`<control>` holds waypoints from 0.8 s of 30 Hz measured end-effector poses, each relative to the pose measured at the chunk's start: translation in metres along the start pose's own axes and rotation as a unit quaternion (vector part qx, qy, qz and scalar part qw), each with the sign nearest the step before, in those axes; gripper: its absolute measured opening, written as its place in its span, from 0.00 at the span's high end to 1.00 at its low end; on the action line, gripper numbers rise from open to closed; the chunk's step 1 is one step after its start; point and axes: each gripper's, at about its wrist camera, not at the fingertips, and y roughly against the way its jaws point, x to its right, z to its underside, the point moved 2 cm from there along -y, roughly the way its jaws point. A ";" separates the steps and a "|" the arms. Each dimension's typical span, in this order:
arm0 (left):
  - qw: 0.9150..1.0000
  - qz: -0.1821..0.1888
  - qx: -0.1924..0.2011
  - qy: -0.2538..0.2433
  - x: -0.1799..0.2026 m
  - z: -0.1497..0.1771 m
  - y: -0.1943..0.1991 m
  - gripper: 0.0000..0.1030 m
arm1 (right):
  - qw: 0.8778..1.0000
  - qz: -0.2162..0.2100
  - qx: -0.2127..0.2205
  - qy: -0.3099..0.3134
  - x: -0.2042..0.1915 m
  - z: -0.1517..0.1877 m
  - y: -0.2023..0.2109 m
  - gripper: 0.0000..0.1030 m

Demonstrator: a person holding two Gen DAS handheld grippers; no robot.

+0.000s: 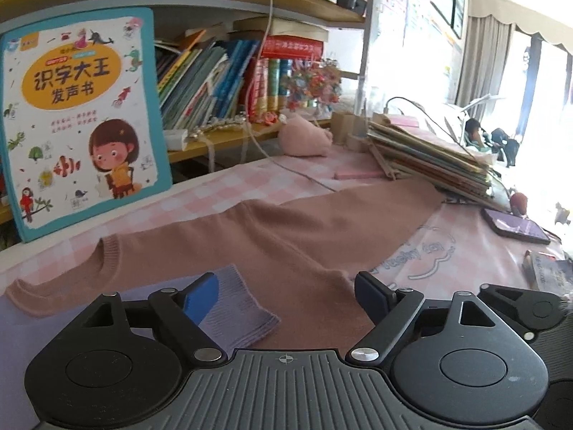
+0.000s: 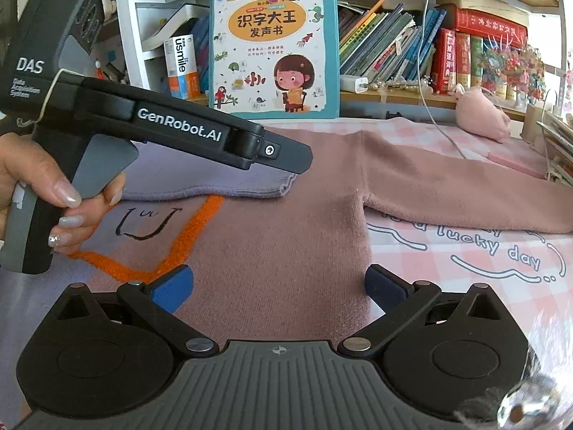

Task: Fold clothes
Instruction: 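Lay the sleeve flat on the sweater and open the left gripper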

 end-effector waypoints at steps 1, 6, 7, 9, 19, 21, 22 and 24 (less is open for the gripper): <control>1.000 0.003 0.000 0.000 0.001 0.000 0.000 0.16 | 1.000 0.000 -0.001 0.000 0.000 0.000 0.000 0.00; 1.000 0.006 -0.003 0.001 0.003 0.000 -0.009 0.16 | 1.000 -0.002 -0.004 0.002 -0.001 0.000 -0.001 0.00; 1.000 0.005 -0.004 0.000 0.003 0.000 -0.010 0.16 | 1.000 -0.003 -0.004 0.001 -0.001 0.000 -0.001 0.00; 1.000 0.003 -0.002 -0.005 0.004 0.001 -0.009 0.16 | 1.000 -0.005 -0.006 0.000 -0.001 0.000 -0.001 0.00; 1.000 -0.006 0.007 -0.025 0.006 0.001 -0.001 0.16 | 1.000 -0.004 -0.011 0.003 -0.003 -0.001 -0.002 0.00; 1.000 -0.008 0.007 -0.026 0.006 0.000 0.001 0.16 | 1.000 -0.003 -0.011 0.004 -0.003 -0.001 -0.002 0.00; 1.000 -0.009 0.007 -0.027 0.006 0.000 0.002 0.16 | 1.000 -0.003 -0.011 0.005 -0.003 -0.001 -0.002 0.00; 0.999 -0.013 0.007 -0.032 0.005 0.000 0.004 0.16 | 1.000 -0.002 -0.012 0.006 -0.003 -0.001 -0.002 0.00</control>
